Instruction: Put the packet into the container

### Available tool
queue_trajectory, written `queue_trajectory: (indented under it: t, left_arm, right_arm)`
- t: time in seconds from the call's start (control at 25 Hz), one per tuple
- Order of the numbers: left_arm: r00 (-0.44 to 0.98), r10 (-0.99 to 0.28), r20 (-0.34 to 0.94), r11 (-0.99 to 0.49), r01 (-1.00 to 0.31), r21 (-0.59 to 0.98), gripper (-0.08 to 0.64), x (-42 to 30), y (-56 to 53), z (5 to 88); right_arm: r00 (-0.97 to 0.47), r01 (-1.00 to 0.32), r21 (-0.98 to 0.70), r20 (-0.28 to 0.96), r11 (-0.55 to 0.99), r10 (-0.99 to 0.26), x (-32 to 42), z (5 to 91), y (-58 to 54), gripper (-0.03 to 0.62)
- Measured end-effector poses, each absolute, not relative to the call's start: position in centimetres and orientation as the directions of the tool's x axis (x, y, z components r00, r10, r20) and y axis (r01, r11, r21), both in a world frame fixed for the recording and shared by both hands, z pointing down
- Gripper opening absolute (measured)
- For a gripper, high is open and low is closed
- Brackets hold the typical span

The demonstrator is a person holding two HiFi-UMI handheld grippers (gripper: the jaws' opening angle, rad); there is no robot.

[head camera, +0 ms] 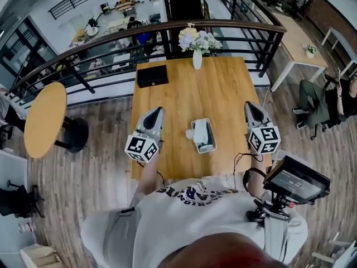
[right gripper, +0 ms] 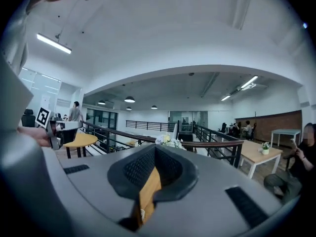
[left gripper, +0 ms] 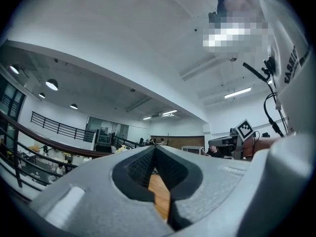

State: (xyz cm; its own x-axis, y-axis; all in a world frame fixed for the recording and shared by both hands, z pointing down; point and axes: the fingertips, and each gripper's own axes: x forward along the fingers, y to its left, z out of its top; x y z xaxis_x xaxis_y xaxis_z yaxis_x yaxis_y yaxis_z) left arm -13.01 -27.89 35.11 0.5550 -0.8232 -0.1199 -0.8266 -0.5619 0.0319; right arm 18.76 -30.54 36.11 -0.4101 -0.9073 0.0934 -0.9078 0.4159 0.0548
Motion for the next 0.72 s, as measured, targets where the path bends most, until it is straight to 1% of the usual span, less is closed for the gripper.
queue_trajectory:
  t: [0.16, 0.36, 0.52, 0.72]
  left_arm:
    - [0.569, -0.814, -0.117, -0.576, -0.817, 0.036, -0.003, -13.8, -27.2, 36.0]
    - [0.598, -0.791, -0.129, -0.606, -0.795, 0.034, -0.003, -14.3, -25.9, 37.4]
    - [0.639, -0.761, -0.110, -0.646, -0.763, 0.035, -0.003, -13.9, -24.6, 39.4]
    - [0.629, -0.770, -0.107, -0.636, -0.771, 0.048, -0.003, -14.9, -22.0, 39.8]
  right_arm:
    - [-0.394, -0.917, 0.027, 0.102, 0.398, -0.914, 17.8, 37.2, -29.2, 0.003]
    - [-0.404, -0.909, 0.046, 0.142, 0.414, -0.903, 15.6, 38.6, -27.1, 0.003]
    - [-0.400, -0.910, 0.039, 0.177, 0.412, -0.900, 14.4, 40.5, -25.1, 0.003]
    - [-0.401, -0.902, 0.091, 0.180, 0.422, -0.898, 12.7, 39.9, -23.0, 0.003]
